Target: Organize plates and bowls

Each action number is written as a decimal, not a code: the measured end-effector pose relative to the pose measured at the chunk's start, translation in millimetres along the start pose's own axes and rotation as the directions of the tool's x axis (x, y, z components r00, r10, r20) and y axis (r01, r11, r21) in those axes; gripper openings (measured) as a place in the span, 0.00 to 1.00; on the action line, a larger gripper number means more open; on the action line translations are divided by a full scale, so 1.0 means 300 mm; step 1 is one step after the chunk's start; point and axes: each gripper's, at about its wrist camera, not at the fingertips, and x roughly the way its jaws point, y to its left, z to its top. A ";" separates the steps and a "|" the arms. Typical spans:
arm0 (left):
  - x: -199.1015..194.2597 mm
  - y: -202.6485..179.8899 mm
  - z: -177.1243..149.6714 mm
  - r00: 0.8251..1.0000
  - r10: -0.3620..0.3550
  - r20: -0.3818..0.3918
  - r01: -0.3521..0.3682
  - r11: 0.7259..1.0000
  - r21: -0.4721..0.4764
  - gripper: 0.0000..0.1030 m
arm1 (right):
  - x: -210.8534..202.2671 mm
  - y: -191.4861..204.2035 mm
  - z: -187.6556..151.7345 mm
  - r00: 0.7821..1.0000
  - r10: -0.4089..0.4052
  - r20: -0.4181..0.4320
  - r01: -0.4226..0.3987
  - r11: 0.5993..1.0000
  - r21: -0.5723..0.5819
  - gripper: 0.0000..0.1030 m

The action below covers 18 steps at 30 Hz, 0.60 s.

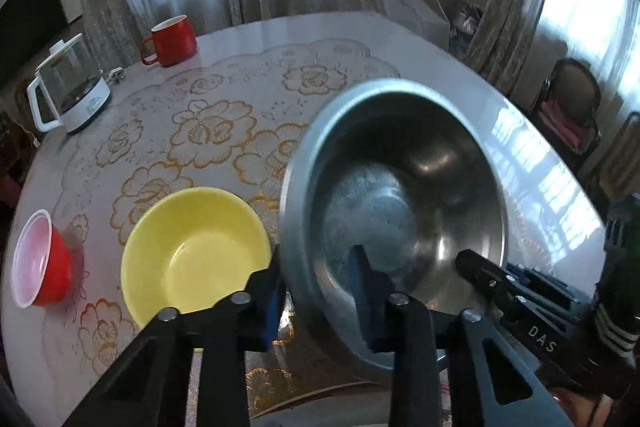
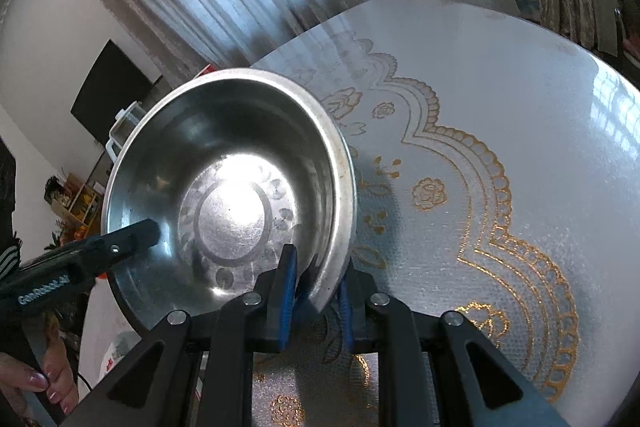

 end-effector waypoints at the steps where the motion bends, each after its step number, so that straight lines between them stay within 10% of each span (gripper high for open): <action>1: 0.008 -0.002 -0.002 1.000 0.002 -0.009 -0.002 1.000 0.003 0.26 | 0.002 0.006 0.000 1.000 -0.006 -0.002 0.006 1.000 -0.009 0.18; 18: -0.007 0.075 -0.061 0.995 -0.084 -0.050 0.077 0.989 -0.125 0.17 | -0.004 0.071 -0.005 0.999 -0.043 0.024 0.044 0.995 -0.085 0.18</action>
